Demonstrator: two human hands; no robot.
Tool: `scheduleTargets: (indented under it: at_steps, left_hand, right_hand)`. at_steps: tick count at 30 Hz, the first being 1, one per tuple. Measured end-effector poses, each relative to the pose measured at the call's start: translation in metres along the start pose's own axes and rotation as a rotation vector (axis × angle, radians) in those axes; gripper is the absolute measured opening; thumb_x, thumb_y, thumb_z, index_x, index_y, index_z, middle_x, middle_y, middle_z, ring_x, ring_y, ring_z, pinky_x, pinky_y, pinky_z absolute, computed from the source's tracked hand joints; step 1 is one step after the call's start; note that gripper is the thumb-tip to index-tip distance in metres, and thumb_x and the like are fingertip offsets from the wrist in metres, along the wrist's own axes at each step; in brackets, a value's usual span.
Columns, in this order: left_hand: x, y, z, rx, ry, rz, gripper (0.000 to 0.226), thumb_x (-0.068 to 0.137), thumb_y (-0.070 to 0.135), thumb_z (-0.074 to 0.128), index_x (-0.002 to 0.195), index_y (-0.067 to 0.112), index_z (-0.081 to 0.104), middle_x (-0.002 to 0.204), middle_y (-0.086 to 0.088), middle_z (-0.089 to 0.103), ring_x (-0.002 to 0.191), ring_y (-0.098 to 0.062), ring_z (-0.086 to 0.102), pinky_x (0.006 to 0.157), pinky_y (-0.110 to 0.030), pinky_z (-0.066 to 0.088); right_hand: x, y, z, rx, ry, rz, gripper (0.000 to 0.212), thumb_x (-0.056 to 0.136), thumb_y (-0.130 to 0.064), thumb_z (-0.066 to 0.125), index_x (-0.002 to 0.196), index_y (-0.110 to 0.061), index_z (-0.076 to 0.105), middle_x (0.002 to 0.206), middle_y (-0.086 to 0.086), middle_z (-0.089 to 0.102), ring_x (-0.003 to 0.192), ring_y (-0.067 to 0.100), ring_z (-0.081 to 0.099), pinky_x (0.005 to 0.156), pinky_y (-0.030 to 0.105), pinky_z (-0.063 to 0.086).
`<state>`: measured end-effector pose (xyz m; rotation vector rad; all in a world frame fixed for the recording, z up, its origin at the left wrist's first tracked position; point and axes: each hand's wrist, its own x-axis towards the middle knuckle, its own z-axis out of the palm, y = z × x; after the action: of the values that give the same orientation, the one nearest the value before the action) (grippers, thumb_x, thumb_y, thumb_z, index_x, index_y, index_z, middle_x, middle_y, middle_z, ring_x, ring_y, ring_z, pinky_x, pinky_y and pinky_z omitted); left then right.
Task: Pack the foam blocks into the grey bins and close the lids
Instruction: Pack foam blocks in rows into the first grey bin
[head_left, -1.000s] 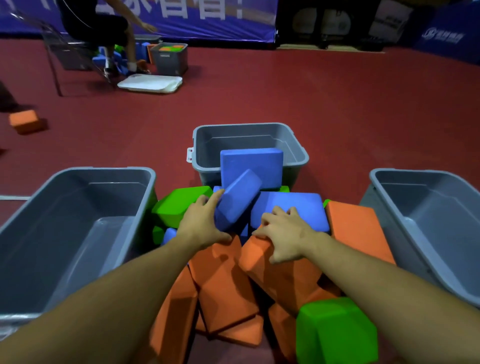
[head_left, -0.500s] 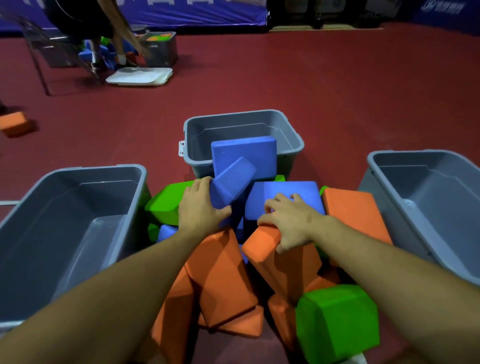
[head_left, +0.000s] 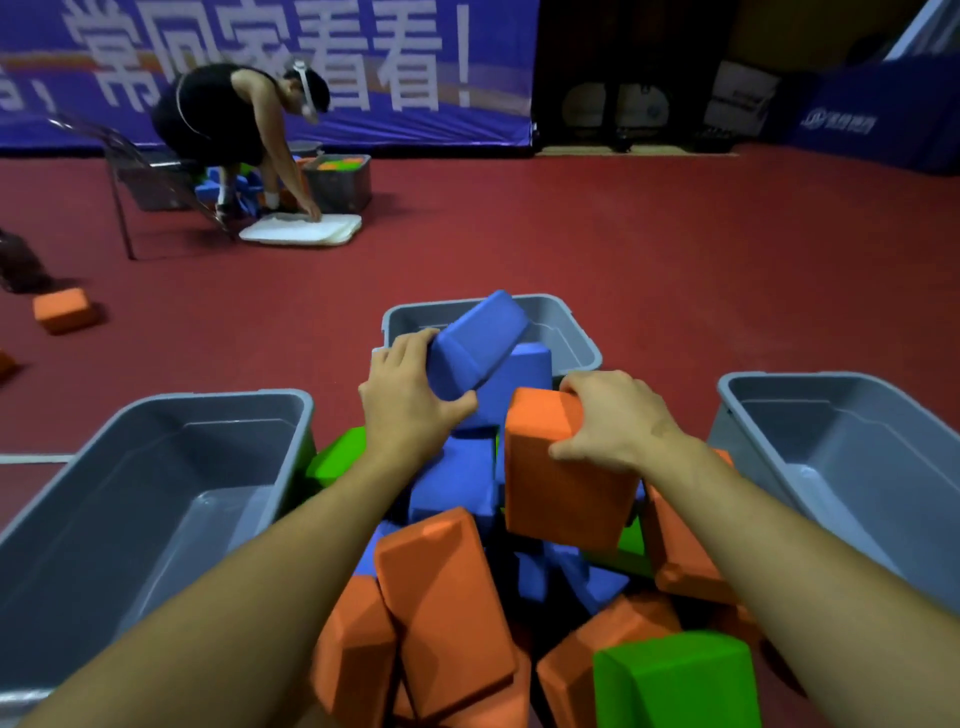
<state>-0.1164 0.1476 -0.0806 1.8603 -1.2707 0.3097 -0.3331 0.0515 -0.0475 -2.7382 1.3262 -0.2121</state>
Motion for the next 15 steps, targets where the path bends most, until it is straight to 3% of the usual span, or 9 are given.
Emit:
scheduleTargets:
  at_steps: [7,15]
  left_hand:
    - [0.024,-0.045,-0.092,0.089,0.175,-0.028,0.077,0.051,0.052,0.066,0.121,0.021,0.059,0.114,0.001,0.062,0.097,-0.029,0.054,0.078,-0.043,0.051]
    - [0.0,-0.147,-0.218,0.358,0.122,-0.159,0.082,0.048,0.051,0.068,0.123,0.022,0.057,0.116,0.001,0.061,0.1,-0.03,0.052,0.079,-0.048,0.05]
  right_hand:
    - [-0.002,-0.075,-0.016,-0.004,0.325,-0.075,0.065,0.057,-0.054,0.069,0.111,-0.023,0.053,0.112,0.002,0.061,0.106,0.032,0.058,0.078,0.044,0.052]
    - [0.017,-0.23,0.012,0.279,0.471,-0.294,0.076,0.055,-0.055,0.062,0.12,-0.015,0.053,0.111,0.007,0.059,0.097,0.036,0.055,0.075,0.048,0.053]
